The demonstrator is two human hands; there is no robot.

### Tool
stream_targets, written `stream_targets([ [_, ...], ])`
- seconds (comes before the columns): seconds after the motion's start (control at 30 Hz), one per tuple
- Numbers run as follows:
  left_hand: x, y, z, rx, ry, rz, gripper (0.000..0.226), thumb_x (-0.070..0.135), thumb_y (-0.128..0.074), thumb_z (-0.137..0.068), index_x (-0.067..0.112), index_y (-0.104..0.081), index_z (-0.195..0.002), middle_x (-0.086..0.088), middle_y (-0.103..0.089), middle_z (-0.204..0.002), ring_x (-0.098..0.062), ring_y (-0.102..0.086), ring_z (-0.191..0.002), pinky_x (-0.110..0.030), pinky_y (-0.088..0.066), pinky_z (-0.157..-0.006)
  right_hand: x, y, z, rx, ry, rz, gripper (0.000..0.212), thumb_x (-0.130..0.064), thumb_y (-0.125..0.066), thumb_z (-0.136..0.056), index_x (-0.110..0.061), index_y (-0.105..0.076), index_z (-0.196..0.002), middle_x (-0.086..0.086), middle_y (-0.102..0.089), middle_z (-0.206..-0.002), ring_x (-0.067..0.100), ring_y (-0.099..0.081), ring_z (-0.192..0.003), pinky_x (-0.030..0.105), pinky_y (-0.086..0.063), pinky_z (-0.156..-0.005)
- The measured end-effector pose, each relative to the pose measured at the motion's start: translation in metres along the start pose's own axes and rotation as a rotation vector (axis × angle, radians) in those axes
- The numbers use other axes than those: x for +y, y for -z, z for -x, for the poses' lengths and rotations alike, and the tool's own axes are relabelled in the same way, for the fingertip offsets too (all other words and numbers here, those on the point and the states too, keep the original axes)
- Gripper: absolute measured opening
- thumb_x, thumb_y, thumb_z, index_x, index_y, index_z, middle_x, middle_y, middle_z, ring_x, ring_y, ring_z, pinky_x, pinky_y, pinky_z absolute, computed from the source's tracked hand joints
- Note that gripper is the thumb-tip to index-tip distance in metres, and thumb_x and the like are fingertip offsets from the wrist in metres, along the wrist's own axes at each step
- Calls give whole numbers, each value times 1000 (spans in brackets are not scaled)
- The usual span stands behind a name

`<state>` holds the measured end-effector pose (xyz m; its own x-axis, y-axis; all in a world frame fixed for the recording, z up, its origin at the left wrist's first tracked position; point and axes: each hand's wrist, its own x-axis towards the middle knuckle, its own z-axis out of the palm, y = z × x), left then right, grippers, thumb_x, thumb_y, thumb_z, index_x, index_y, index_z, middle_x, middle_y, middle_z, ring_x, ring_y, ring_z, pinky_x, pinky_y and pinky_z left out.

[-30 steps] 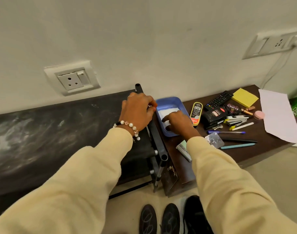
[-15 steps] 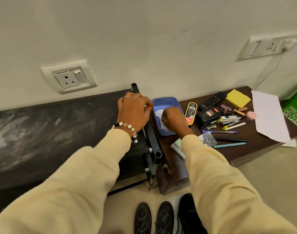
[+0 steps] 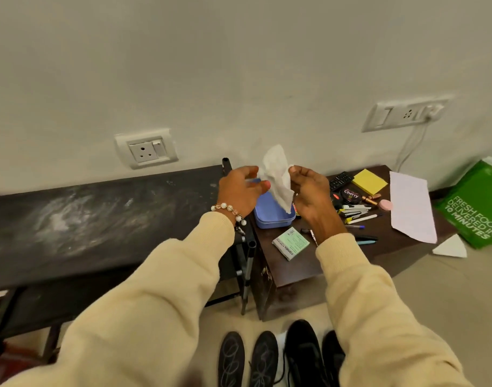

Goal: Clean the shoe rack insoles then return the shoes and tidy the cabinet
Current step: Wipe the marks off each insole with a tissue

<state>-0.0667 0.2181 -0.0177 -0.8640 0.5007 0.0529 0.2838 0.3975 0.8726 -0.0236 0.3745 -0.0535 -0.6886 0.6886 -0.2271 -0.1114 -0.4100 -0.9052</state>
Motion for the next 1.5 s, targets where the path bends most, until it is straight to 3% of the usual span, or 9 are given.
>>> stream_targets([
  [0.13,22,2,30,-26,170,200,46,24,-70,-87,8,-58,-128,-10,-66,-119,-23,-65,-105,-33,-49,-99,-17,-4,44,2,-63,-41,13,5,-60,-87,-5,-64,-80,10,-68,-82,23,-65,-76,35,-57,-65],
  [0.27,31,-8,46,-44,255,383,40,24,-66,-90,6,-60,-125,-15,-67,-115,-28,-70,-95,-42,-56,-88,-20,0,68,-16,-136,-56,8,2,-61,-88,-4,-65,-84,15,-67,-91,29,-64,-84,46,-55,-78],
  [0.5,22,-28,41,67,433,566,13,18,-74,-83,9,-69,-76,-13,-70,-84,-35,-70,-85,-49,-59,-75,-8,18,77,-104,-94,-28,14,3,-62,-86,-9,-66,-86,12,-70,-91,24,-67,-83,36,-57,-64],
  [0.6,12,-31,37,126,460,433,3,9,-71,-83,7,-72,-84,-8,-68,-82,-31,-68,-83,-43,-57,-82,-7,23,69,-74,-118,-86,21,7,-59,-86,-11,-67,-95,15,-68,-104,28,-65,-88,38,-57,-65],
  [0.8,-2,-28,28,187,364,450,57,0,-67,-84,25,-46,-131,3,-48,-108,-18,-58,-82,-31,-52,-71,3,34,52,37,-222,-356,32,13,-40,-89,-10,-62,-92,16,-63,-101,28,-61,-86,45,-50,-88],
  [0.9,-5,-28,27,191,336,428,58,-3,-62,-86,36,-40,-123,-2,-47,-118,-24,-61,-89,-35,-56,-72,11,36,44,12,-257,-427,21,2,-48,-92,-5,-64,-104,17,-62,-117,31,-61,-105,49,-44,-101],
  [1.0,-8,-29,21,219,284,375,49,-7,-57,-87,35,-46,-111,-5,-49,-127,-30,-59,-102,-38,-58,-77,12,36,41,-53,-245,-391,39,-16,-64,-88,2,-57,-122,19,-62,-122,34,-59,-113,53,-45,-98],
  [1.2,-19,-36,-4,282,318,296,26,-2,-52,-94,11,-75,-100,-10,-61,-124,-28,-57,-109,-33,-51,-96,15,46,16,-12,-203,89,26,4,-63,-85,0,-59,-111,21,-62,-119,32,-62,-100,50,-54,-78],
  [1.5,-34,-60,-41,284,329,295,27,-4,-55,-92,10,-76,-101,-12,-63,-122,-22,-58,-96,-29,-51,-94,25,55,-19,64,-272,-284,36,2,-54,-91,1,-51,-128,20,-58,-126,36,-57,-113,59,-43,-97],
])
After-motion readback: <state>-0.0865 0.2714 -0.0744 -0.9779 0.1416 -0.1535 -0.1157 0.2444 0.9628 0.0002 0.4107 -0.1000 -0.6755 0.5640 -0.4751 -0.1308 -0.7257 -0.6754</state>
